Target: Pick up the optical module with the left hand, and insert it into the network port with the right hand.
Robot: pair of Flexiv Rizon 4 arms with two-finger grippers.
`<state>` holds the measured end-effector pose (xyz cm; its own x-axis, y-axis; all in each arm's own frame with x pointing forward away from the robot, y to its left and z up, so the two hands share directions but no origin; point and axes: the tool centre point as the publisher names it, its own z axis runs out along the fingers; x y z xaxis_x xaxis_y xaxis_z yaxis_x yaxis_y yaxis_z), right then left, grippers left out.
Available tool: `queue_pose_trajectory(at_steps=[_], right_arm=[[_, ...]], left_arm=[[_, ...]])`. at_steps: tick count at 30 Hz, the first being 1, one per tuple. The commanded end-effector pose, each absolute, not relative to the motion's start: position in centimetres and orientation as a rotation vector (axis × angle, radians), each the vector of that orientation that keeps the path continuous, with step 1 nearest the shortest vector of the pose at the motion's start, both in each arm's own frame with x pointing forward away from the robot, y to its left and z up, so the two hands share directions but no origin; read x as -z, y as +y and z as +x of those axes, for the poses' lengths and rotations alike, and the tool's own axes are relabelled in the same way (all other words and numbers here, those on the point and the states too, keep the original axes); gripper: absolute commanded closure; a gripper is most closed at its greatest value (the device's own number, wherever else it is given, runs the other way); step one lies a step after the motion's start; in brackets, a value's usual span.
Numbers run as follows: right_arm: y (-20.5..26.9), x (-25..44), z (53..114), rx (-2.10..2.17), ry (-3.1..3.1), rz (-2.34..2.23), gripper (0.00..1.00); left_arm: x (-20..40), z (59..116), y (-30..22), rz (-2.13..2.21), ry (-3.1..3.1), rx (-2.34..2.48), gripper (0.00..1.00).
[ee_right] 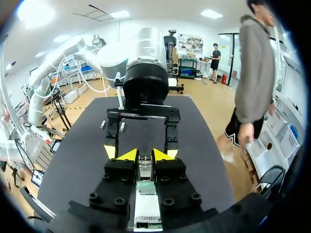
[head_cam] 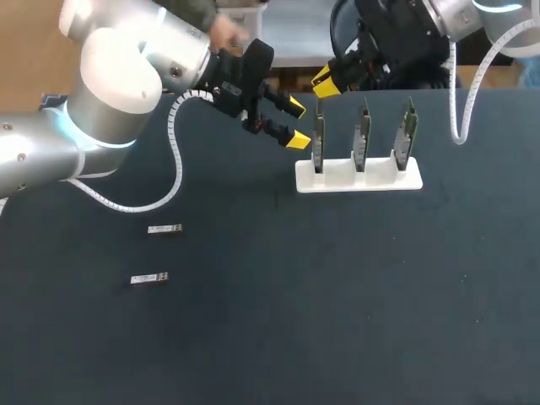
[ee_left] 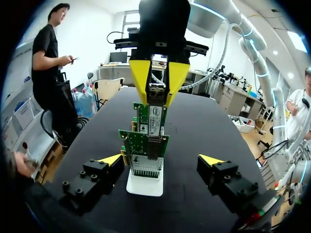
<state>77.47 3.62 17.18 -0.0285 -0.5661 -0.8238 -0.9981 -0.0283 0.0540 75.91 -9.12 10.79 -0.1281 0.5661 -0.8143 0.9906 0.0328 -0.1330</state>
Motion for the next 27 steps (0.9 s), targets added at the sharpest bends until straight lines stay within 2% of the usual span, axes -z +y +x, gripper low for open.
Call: queue_pose_trajectory(at_steps=[1,27], right_arm=[[3.3,-17.3,77.2,-0.921,1.638,-1.636,1.0],[3.2,-16.8,77.0,-0.928,1.655,-1.631,1.0]], left_arm=[[-10.8,75.8,-9.1,1.579,1.754,0.967,0.0],[-10.8,75.8,-9.1,1.579,1.754,0.967,0.0]])
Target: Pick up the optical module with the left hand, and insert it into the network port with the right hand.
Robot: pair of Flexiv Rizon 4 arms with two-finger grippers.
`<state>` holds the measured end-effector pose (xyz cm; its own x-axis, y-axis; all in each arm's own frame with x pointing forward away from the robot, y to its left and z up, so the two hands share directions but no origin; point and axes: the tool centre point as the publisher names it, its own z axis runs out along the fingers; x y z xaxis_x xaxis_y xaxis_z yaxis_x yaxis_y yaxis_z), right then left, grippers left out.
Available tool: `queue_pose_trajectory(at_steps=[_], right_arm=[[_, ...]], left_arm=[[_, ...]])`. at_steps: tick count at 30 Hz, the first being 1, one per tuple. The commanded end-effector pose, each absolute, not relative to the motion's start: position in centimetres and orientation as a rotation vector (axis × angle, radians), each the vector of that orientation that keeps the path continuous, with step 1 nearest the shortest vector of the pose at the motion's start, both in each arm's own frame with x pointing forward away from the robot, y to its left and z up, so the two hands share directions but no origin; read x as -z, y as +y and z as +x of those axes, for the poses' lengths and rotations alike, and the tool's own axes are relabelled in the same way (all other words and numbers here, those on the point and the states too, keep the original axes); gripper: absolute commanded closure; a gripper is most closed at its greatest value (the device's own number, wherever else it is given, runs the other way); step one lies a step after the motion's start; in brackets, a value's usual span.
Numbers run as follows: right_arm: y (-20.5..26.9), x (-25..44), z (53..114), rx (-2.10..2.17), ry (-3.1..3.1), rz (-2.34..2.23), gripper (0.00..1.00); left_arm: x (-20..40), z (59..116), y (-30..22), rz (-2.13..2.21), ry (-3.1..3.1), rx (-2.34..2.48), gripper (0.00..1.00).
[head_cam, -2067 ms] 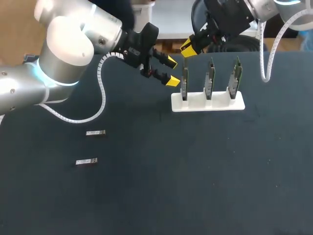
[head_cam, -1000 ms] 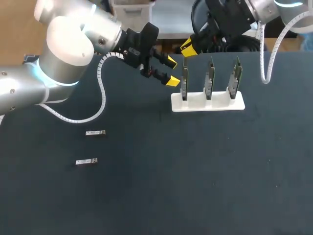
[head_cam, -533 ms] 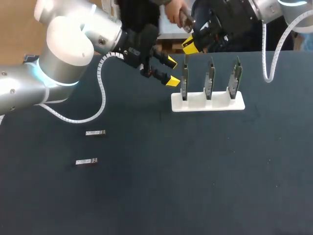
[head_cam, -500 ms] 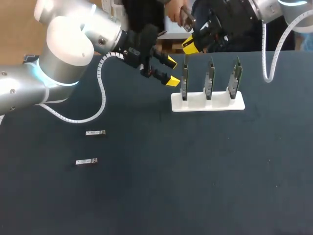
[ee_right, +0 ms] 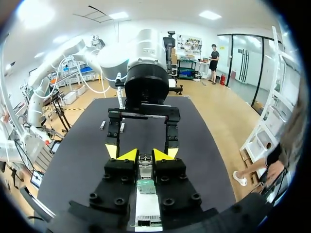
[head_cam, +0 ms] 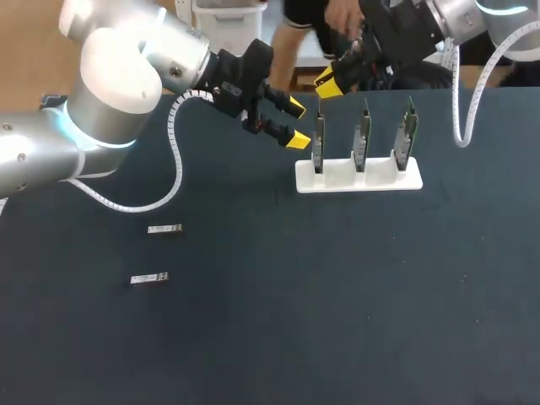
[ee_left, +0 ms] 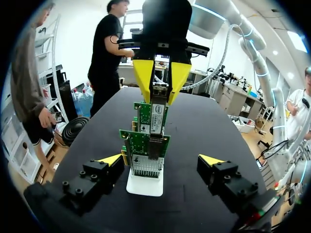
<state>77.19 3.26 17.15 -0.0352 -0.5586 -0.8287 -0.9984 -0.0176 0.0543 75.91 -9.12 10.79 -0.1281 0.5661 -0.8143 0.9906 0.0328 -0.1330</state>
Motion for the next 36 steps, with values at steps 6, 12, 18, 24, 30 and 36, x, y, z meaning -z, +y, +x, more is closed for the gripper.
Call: queue_pose_trajectory(at_steps=[6,12,18,24,30,36], right_arm=[[3.2,-17.4,77.0,-0.921,1.634,-1.63,1.0],[3.2,-17.8,77.1,-0.917,1.629,-1.632,1.0],[3.2,-17.4,77.2,-0.919,1.639,-1.631,1.0],[3.3,-17.2,77.3,-0.927,1.641,-1.628,1.0],[3.5,-17.1,77.3,-0.936,1.641,-1.625,1.0],[3.5,-16.6,77.3,-0.928,1.658,-1.626,1.0]], left_arm=[[-10.8,75.8,-9.1,1.579,1.754,0.967,0.0],[-10.8,75.8,-9.1,1.579,1.754,0.967,0.0],[-10.8,75.8,-9.1,1.579,1.754,0.967,0.0],[-10.8,75.8,-9.1,1.579,1.754,0.967,0.0],[-10.8,75.8,-9.1,1.579,1.754,0.967,0.0],[-10.8,75.8,-9.1,1.579,1.754,0.967,0.0]])
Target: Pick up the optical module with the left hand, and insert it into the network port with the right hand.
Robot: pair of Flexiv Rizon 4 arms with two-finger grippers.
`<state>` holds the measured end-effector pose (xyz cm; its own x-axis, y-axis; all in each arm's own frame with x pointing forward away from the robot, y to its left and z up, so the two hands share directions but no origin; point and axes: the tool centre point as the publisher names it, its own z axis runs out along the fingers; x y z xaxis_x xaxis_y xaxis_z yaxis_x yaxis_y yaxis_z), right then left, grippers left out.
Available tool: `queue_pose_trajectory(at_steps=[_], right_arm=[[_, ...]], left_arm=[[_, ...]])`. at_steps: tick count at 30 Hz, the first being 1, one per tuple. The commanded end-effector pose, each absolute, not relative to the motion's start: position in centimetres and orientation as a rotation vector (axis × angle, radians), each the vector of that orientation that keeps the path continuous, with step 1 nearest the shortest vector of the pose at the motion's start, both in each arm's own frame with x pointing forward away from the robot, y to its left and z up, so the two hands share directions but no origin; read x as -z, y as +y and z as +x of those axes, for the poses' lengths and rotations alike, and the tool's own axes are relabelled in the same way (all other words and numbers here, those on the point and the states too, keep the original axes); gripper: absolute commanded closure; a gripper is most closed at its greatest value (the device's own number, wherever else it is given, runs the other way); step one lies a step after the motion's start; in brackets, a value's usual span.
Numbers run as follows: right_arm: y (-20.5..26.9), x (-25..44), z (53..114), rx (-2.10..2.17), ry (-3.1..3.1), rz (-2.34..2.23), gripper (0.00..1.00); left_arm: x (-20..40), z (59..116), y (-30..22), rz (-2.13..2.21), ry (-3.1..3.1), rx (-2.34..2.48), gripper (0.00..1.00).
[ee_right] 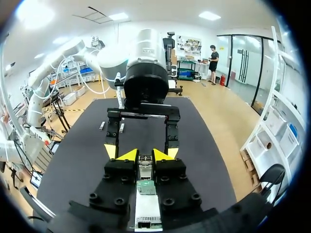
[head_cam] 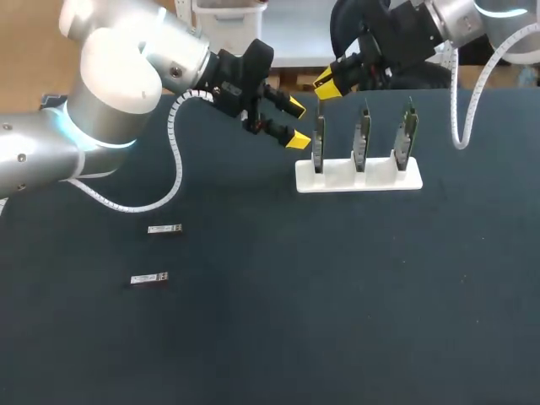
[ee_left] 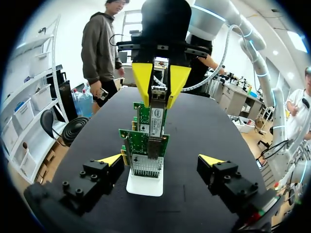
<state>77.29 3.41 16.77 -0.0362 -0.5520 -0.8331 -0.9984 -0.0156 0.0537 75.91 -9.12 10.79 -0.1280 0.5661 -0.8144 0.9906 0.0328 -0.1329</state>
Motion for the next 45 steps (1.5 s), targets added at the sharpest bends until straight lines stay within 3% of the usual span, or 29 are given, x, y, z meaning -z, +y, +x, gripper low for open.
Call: queue_pose_trajectory(at_steps=[1,8,9,10,27,28,29,30,31,45], right_arm=[[3.5,-16.6,77.3,-0.928,1.66,-1.626,1.0],[3.4,-16.4,77.3,-0.929,1.669,-1.623,1.0],[3.4,-16.4,77.3,-0.93,1.67,-1.621,0.62],[3.4,-16.4,77.3,-0.935,1.671,-1.617,0.0],[2.6,-17.9,77.3,-1.019,1.634,-1.573,0.0],[2.6,-17.9,77.3,-1.018,1.634,-1.574,0.25],[2.6,-17.9,77.3,-1.017,1.633,-1.574,0.64],[2.6,-17.9,77.3,-1.015,1.632,-1.574,0.96],[2.6,-17.9,77.3,-1.015,1.632,-1.574,1.0],[3.6,-17.3,77.3,-1.006,1.648,-1.58,1.0]], left_arm=[[-10.8,75.8,-9.1,1.579,1.754,0.967,0.0],[-10.8,75.8,-9.1,1.579,1.754,0.967,0.0],[-10.8,75.8,-9.1,1.579,1.754,0.967,0.0],[-10.8,75.8,-9.1,1.579,1.754,0.967,0.0],[-10.8,75.8,-9.1,1.579,1.754,0.967,0.0],[-10.8,75.8,-9.1,1.579,1.754,0.967,0.0],[-10.8,75.8,-9.1,1.579,1.754,0.967,0.0],[-10.8,75.8,-9.1,1.579,1.754,0.967,0.0],[-10.8,75.8,-9.1,1.579,1.754,0.967,0.0],[-10.8,75.8,-9.1,1.579,1.754,0.967,0.0]])
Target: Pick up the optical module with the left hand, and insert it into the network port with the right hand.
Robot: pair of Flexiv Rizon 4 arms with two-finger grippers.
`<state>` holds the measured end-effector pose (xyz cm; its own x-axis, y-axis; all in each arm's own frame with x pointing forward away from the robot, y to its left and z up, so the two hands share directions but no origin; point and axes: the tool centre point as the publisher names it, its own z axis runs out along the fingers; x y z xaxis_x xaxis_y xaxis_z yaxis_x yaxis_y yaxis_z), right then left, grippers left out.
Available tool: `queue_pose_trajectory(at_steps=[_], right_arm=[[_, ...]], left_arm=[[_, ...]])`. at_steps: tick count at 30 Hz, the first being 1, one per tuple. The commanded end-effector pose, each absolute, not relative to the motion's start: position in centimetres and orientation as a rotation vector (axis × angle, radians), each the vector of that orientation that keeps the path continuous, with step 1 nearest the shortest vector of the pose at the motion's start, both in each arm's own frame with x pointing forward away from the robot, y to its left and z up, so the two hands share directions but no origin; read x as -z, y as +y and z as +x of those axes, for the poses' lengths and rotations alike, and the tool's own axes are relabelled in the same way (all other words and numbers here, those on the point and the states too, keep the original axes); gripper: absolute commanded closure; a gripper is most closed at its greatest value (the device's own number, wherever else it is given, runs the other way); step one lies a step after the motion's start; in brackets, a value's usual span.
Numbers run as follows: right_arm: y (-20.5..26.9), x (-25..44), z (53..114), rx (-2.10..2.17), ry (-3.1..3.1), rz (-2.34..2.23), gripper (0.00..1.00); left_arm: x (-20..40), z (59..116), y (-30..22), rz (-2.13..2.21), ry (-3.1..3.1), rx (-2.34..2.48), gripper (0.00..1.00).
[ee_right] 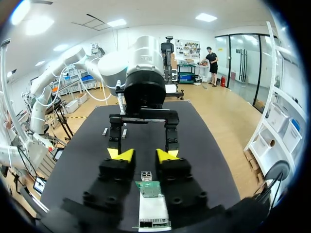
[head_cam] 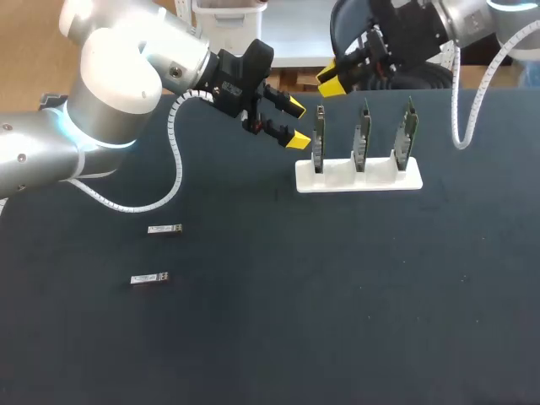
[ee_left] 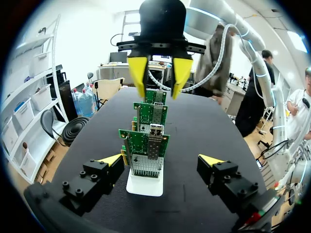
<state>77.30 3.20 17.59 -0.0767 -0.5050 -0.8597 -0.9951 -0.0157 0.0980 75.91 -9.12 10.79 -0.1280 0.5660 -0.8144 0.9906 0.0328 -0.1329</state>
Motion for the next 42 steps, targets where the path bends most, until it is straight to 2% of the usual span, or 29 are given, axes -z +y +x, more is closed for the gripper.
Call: queue_pose_trajectory(at_steps=[1,42], right_arm=[[3.7,-17.2,77.3,-1.006,1.651,-1.584,1.0],[3.4,-13.7,77.9,-1.014,1.772,-1.57,1.0]], left_arm=[[-10.8,75.8,-9.1,1.579,1.754,0.967,0.0],[-10.8,75.8,-9.1,1.579,1.754,0.967,0.0]])
